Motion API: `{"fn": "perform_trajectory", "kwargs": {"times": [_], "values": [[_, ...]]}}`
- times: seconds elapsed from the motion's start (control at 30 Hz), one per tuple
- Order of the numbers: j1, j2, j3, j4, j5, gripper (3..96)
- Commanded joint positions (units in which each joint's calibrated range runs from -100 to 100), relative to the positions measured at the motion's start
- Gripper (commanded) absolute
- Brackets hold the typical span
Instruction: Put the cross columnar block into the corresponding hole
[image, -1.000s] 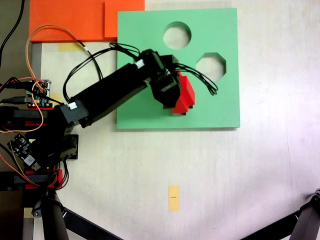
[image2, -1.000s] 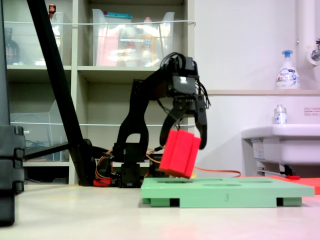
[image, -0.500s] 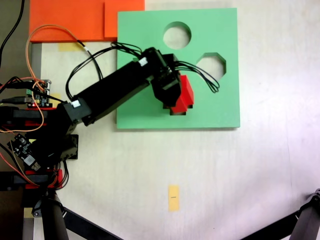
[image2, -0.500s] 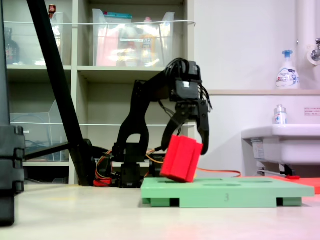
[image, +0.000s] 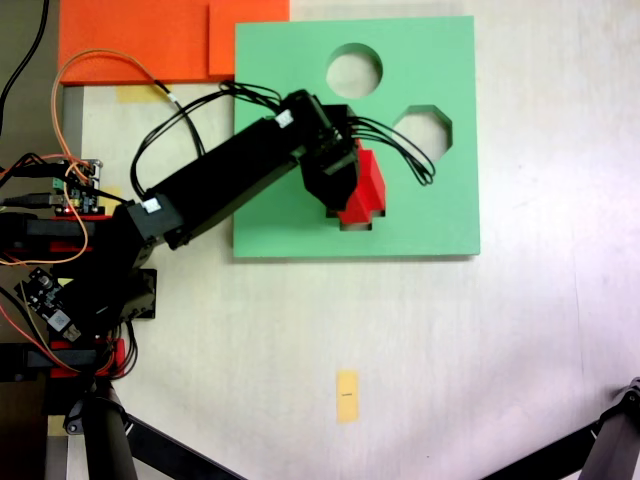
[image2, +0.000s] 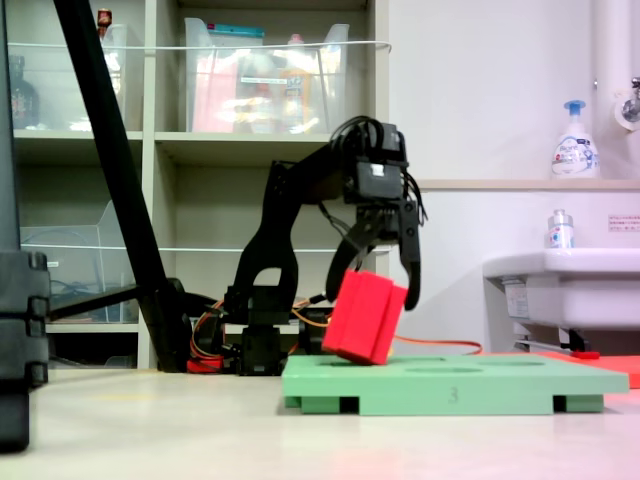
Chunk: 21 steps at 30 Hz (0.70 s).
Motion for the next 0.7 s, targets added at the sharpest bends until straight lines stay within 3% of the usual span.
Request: {"fn": "perform_trajectory", "kwargs": {"times": [0.03,0.7], "values": [[0.4,-0.4,0.9,-1.3,0.4,39.6],[0.4,-7.2,-2.9,-1.3,0.4,39.5]]}}
